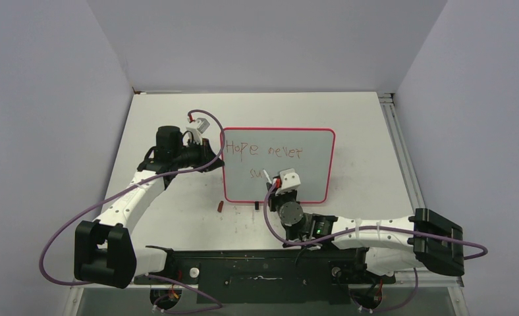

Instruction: Write a sentence on the whiteboard

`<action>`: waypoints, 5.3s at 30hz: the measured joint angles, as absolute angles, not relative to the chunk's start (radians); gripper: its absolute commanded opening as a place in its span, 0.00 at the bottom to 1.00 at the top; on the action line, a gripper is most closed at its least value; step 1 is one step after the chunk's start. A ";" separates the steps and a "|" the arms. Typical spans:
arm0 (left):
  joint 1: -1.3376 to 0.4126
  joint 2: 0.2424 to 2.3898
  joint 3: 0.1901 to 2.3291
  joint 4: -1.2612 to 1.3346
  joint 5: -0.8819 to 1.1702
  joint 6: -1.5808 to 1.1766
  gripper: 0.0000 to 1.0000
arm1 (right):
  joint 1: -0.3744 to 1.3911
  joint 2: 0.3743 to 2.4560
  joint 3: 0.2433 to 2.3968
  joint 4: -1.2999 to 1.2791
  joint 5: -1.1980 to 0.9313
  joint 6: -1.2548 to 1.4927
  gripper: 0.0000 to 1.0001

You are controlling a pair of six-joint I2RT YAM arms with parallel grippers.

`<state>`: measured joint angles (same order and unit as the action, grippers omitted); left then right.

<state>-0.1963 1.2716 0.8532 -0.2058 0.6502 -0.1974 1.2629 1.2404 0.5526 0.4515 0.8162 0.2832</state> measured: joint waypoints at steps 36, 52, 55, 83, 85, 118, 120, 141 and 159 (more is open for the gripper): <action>-0.196 1.272 0.853 -0.205 0.648 -0.197 0.03 | 1.249 1.243 0.553 0.438 0.813 0.327 0.05; -0.196 1.272 0.853 -0.205 0.645 -0.197 0.03 | 1.261 1.243 0.550 0.378 0.812 0.393 0.05; -0.196 1.272 0.853 -0.205 0.645 -0.197 0.03 | 1.266 1.243 0.546 0.361 0.812 0.406 0.05; -0.196 1.272 0.853 -0.205 0.644 -0.197 0.03 | 1.268 1.243 0.539 0.385 0.822 0.386 0.05; -0.196 1.272 0.853 -0.205 0.644 -0.197 0.03 | 1.264 1.243 0.539 0.398 0.821 0.378 0.05; -0.196 1.272 0.853 -0.205 0.641 -0.197 0.03 | 1.250 1.232 0.539 0.411 0.838 0.390 0.05; -0.196 1.272 0.853 -0.205 0.641 -0.197 0.03 | 1.250 1.230 0.539 0.408 0.842 0.397 0.05; -0.196 1.272 0.853 -0.205 0.641 -0.197 0.03 | 1.250 1.224 0.536 0.396 0.852 0.428 0.05; -0.196 1.272 0.853 -0.206 0.641 -0.198 0.04 | 1.251 1.181 0.536 0.405 0.821 0.331 0.05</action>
<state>-0.1963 1.2716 0.8532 -0.2062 0.6407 -0.1982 1.2514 1.1809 0.5362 0.4049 0.8211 0.3313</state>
